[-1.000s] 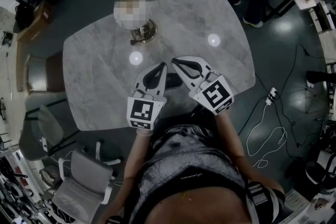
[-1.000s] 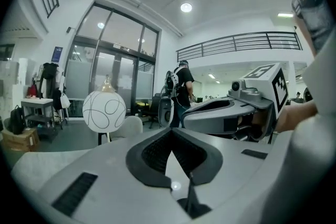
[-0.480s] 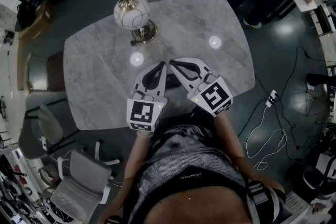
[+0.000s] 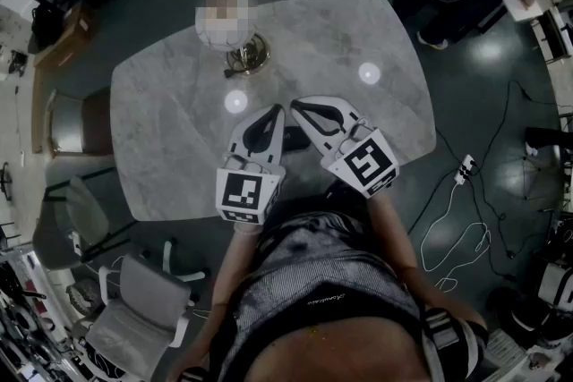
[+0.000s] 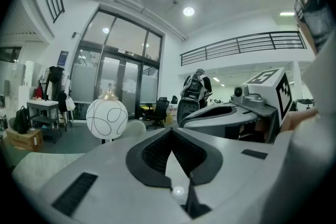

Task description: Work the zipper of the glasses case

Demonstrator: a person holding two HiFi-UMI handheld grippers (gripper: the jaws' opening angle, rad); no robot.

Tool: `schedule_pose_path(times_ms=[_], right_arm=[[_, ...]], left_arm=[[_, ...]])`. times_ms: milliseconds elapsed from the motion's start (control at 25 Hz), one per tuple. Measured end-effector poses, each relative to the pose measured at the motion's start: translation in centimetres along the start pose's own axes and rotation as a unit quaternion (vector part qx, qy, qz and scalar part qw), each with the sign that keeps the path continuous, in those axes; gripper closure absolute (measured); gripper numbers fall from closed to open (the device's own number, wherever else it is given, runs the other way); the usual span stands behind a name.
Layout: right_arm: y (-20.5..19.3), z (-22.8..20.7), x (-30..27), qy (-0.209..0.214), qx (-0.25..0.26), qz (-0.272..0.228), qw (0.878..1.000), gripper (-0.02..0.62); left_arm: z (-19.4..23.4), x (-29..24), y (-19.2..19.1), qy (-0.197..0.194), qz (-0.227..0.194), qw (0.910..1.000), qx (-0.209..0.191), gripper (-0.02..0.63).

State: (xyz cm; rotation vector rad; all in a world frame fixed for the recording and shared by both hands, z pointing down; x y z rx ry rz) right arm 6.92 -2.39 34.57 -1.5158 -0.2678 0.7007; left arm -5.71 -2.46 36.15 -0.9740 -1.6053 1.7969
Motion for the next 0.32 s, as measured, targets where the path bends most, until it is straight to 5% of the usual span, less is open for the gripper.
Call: schedule_pose_path(times_ms=[320], right_arm=[[0.03,0.08,0.26,0.003,-0.002,0.000,1.000,0.534]], left_arm=[[-0.33,0.13,0.14,0.000,0.002,1.0000,-0.002,0.600]])
Point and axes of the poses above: the fingertips, and each gripper's own axes: x backward along the fingers, z to its left, y out of its top, the point moved 8 cm from there along x, backward along the fingers, and after that the axes turned 7 degrees about y, right-handed, at the moved point
